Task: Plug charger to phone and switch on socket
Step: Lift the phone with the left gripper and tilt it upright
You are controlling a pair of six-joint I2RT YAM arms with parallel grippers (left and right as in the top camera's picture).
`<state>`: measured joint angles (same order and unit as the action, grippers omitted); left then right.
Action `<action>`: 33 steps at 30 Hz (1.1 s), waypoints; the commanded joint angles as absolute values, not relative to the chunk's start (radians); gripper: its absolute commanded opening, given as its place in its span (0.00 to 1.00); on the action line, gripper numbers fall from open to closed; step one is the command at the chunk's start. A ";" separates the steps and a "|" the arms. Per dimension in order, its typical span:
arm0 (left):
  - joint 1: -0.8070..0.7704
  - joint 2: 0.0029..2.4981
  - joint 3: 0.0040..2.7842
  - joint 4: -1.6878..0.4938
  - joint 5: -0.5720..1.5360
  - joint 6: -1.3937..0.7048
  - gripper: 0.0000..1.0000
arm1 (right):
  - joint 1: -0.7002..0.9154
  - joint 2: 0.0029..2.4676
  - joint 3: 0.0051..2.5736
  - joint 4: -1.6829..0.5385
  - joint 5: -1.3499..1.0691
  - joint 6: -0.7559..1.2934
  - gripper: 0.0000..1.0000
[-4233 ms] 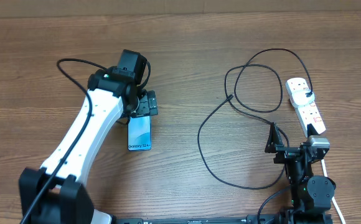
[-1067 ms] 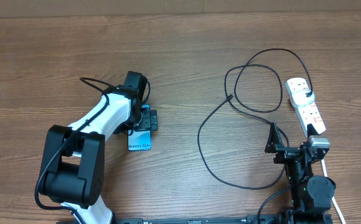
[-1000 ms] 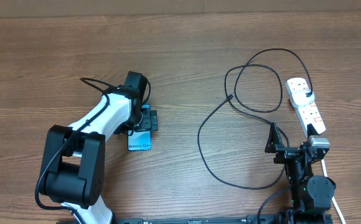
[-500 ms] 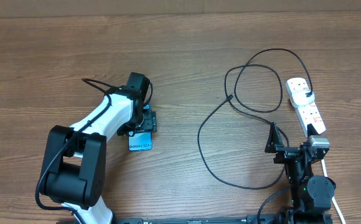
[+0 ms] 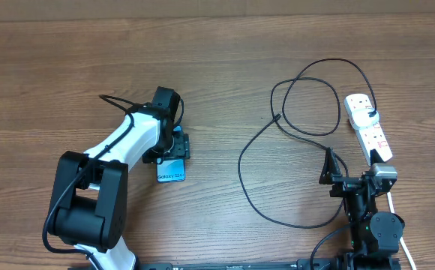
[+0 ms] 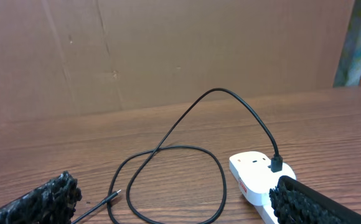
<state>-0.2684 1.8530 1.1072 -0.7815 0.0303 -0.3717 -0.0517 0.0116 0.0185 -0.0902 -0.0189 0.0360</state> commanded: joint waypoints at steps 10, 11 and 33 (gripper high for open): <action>-0.275 1.877 1.105 -0.776 0.344 -0.365 0.66 | -0.048 0.003 0.008 -0.084 -0.017 0.032 1.00; -0.275 1.877 1.105 -0.774 0.360 -0.365 0.66 | -0.048 0.003 0.008 -0.084 -0.017 0.032 1.00; -0.263 1.877 1.176 -0.731 0.941 -0.383 0.66 | -0.048 0.003 0.008 -0.084 -0.017 0.032 1.00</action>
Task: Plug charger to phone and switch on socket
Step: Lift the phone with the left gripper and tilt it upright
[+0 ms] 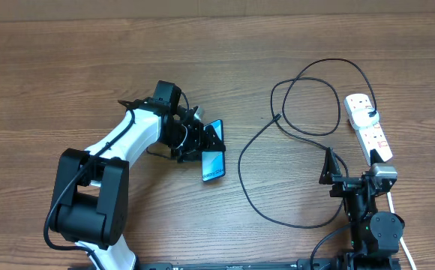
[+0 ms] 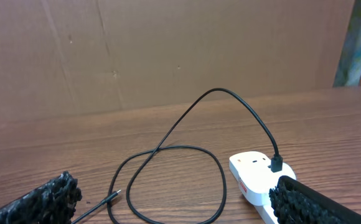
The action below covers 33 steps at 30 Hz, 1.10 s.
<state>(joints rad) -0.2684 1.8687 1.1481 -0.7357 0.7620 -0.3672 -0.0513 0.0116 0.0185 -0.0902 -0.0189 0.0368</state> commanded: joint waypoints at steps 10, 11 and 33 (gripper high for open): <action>-0.248 1.877 1.176 -0.649 1.221 -0.469 0.65 | -0.048 0.003 0.008 -0.084 -0.017 0.032 1.00; -0.246 1.877 1.176 -0.639 1.234 -0.490 0.64 | -0.048 0.003 0.008 -0.084 -0.017 0.032 1.00; -0.169 1.877 1.176 -0.440 1.335 -0.847 0.62 | -0.048 0.003 0.008 -0.084 -0.017 0.032 1.00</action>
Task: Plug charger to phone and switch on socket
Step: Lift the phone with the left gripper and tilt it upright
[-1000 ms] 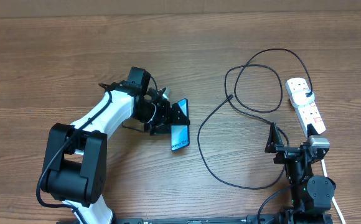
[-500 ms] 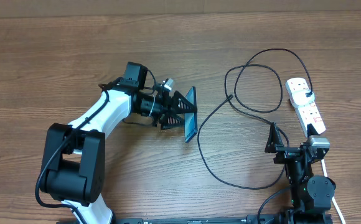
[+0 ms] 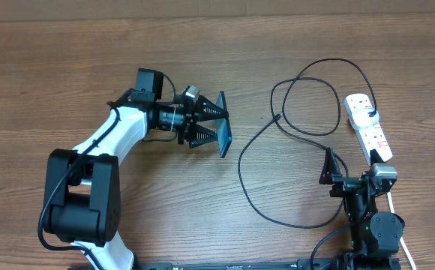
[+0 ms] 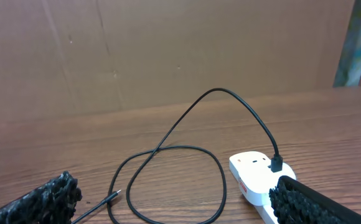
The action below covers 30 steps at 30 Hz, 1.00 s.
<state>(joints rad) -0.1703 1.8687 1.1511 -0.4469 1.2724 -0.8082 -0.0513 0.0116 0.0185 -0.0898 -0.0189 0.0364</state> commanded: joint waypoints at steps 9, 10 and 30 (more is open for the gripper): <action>-0.169 1.877 1.176 -0.440 1.370 -0.907 0.60 | -0.048 0.003 0.008 -0.084 -0.017 0.032 1.00; -0.169 1.877 1.176 -0.440 1.375 -0.907 0.60 | -0.048 0.003 0.008 -0.084 -0.017 0.032 1.00; -0.169 1.877 1.176 -0.439 1.407 -0.987 0.59 | -0.048 0.003 0.008 -0.084 -0.017 0.032 1.00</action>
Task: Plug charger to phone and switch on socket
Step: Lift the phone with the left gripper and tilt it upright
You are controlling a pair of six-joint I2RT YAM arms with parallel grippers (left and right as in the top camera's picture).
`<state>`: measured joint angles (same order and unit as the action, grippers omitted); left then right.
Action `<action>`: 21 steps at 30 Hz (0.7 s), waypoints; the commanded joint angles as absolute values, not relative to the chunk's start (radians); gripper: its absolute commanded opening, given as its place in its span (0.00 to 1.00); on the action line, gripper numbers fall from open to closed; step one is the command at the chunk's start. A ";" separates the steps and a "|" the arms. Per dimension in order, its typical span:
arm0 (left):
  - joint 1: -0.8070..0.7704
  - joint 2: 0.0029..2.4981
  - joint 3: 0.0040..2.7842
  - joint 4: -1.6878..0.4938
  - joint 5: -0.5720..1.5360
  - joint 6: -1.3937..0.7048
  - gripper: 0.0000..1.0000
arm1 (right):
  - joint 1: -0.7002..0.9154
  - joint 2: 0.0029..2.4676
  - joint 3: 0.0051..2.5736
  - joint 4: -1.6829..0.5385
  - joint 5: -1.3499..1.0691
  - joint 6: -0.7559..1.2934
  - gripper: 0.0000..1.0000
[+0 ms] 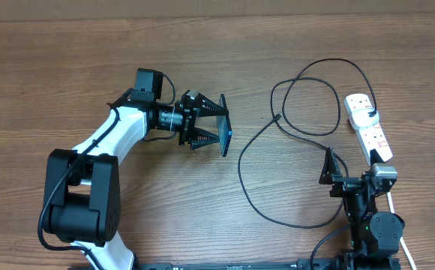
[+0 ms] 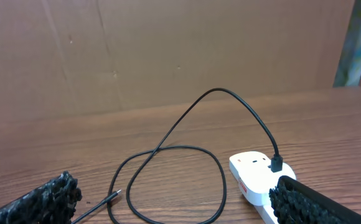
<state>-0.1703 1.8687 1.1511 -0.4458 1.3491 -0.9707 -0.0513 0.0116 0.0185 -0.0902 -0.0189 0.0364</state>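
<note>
The dark blue phone (image 1: 224, 136) is held on edge above the table's middle, with my left gripper (image 1: 217, 124) shut on it from the left. The black charger cable (image 1: 301, 129) lies in loops on the wood. Its free plug tip (image 1: 277, 117) rests right of the phone, a gap apart, and shows as the plug tip (image 2: 114, 194) in the right wrist view. The cable's other end is plugged into the white socket strip (image 1: 370, 127), seen again as the socket strip (image 2: 253, 177). My right gripper (image 2: 174, 211) is open and empty near the table's front right.
The cable (image 2: 174, 180) loops lie between the phone and the socket strip. A brown cardboard wall (image 2: 168, 50) stands behind the table's far edge. My right arm's base (image 1: 375, 225) sits just in front of the socket strip.
The left gripper has shifted very slightly with the phone still held on edge in the same spot. The right arm, cable and socket strip have not moved.
At first my left gripper was down on the phone lying flat, screen up, at the left. Then it held the phone lifted and tilted further right. Later the phone stood on edge nearer the cable's tip, where it remains. The right gripper stayed open and still.
</note>
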 commanded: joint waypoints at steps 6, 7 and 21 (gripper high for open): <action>-0.169 1.877 1.176 -0.439 1.406 -0.987 0.58 | -0.048 0.003 0.008 -0.084 -0.017 0.032 1.00; -0.169 1.877 1.176 -0.439 1.406 -0.987 0.58 | -0.048 0.003 0.008 -0.084 -0.017 0.032 1.00; -0.169 1.877 1.176 -0.358 1.317 -0.938 0.58 | -0.048 0.006 0.008 -0.084 -0.017 0.032 1.00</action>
